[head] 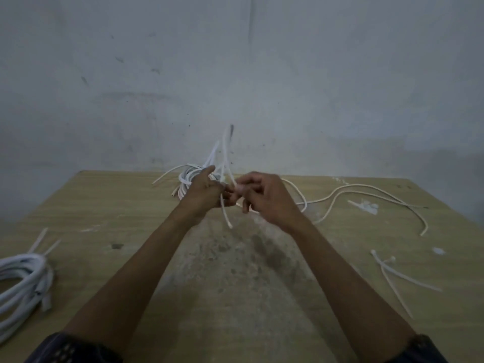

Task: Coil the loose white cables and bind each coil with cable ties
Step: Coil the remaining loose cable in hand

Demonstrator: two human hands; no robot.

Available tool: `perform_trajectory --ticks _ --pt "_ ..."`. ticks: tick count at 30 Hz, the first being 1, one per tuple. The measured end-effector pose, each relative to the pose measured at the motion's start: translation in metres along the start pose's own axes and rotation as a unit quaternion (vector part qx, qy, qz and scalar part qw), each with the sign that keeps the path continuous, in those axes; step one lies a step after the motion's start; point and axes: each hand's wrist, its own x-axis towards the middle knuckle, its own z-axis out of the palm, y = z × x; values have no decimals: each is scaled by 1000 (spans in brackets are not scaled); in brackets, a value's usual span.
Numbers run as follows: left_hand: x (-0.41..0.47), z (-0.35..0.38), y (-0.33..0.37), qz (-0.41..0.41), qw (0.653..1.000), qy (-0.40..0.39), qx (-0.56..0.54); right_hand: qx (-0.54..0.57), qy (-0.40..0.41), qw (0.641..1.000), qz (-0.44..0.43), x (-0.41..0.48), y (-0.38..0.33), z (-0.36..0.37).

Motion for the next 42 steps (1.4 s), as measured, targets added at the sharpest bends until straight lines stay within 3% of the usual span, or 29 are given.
perform_trajectory --ticks 2,4,8,10,12,15,17,19,21,24,26,29,32,34,36,38,42 --pt "-6 0 1 92 989 -15 116 -82 30 996 -22 0 11 13" --pt "-9 1 4 157 964 -56 205 -73 86 993 -16 2 16 11" --pt "-13 1 15 107 957 -204 175 17 163 986 39 4 18 3" --pt "-14 0 14 90 947 -242 189 62 178 980 63 4 20 3" --pt "-14 0 11 123 932 -223 256 95 177 977 77 5 21 4" --pt "-7 -2 5 200 915 -117 331 97 172 978 64 3 18 8" --pt "-6 -2 3 143 959 -103 222 95 159 982 38 1 17 12" --pt "-7 2 4 19 991 -132 10 48 140 989 -4 -1 18 16" --pt "-7 4 7 -59 979 -140 -137 -56 119 989 -66 -1 19 17" --pt "-8 4 16 -87 942 -134 -294 -166 101 973 -126 -3 23 17" --pt "-7 1 21 -83 919 -100 -373 -194 91 971 -107 -5 24 17" --pt "-3 -6 24 -61 903 -49 -422 -156 -41 987 -24 -6 22 11" --pt "0 -23 31 -55 885 -73 -456 -192 -222 954 67 -1 29 -23" --pt "2 -42 40 -55 875 -123 -466 -129 -285 940 133 -1 44 -55" --pt "2 -58 47 -48 886 -175 -426 38 -250 946 205 -4 58 -88" --pt "-1 -65 50 -53 894 -217 -388 186 -139 936 263 -3 65 -109" --pt "-8 -33 41 -87 925 -283 -237 273 61 909 309 18 58 -106"
